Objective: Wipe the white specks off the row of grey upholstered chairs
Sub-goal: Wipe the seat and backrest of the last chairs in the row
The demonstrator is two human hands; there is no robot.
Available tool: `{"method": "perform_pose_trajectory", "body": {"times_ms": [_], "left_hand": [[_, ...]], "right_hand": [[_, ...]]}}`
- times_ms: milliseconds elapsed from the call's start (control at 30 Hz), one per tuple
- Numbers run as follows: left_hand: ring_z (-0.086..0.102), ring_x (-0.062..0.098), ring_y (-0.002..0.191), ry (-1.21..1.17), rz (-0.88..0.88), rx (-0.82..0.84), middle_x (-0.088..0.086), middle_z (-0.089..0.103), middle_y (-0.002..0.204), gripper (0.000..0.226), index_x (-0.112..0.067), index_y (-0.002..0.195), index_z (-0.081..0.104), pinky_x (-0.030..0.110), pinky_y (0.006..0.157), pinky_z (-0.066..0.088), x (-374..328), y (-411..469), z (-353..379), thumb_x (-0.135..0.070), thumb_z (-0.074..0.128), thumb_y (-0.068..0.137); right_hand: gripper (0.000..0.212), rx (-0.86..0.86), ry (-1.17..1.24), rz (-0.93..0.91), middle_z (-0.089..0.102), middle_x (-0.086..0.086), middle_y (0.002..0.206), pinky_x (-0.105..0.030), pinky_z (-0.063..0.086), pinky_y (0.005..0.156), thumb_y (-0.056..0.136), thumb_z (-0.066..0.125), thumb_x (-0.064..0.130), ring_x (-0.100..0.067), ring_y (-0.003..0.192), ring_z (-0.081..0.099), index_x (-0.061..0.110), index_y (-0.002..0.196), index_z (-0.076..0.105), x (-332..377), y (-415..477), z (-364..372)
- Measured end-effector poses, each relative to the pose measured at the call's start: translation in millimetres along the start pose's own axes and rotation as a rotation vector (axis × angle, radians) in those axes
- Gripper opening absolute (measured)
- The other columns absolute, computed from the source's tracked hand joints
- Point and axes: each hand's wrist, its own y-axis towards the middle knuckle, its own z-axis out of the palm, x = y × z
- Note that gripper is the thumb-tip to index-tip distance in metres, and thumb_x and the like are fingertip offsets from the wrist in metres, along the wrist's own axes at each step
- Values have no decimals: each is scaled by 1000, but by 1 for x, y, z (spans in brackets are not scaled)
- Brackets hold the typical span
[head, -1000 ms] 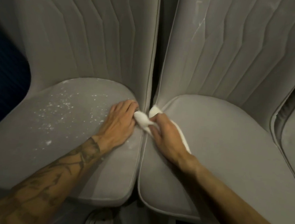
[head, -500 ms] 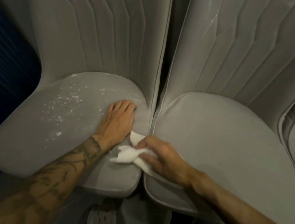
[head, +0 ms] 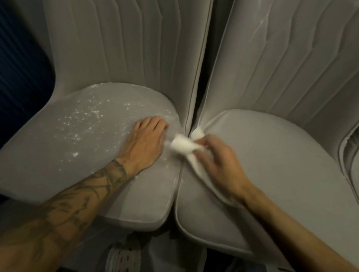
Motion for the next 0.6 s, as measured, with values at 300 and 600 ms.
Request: {"method": "perform_pose_trajectory", "body": {"times_ms": [300,600], "left_hand": [[54,31,112,17,6,-2,9,59,122,23,-12,121,59,46,98,42,0,0,1,-16,46,103],[54,29,111,42,-2,5,8,59,121,23,-14,121,58,45,99,42,-4,1,-1,-21,44,105]], "right_hand": [[15,23,-181,-31,64,16,110,-32,49,88,99,56,38,-12,99,61,29,111,58,1,-12,13],[11,55,30,52,64,10,107,-24,43,81,99,60,19,-5,92,59,20,110,61,17,-34,-8]]}}
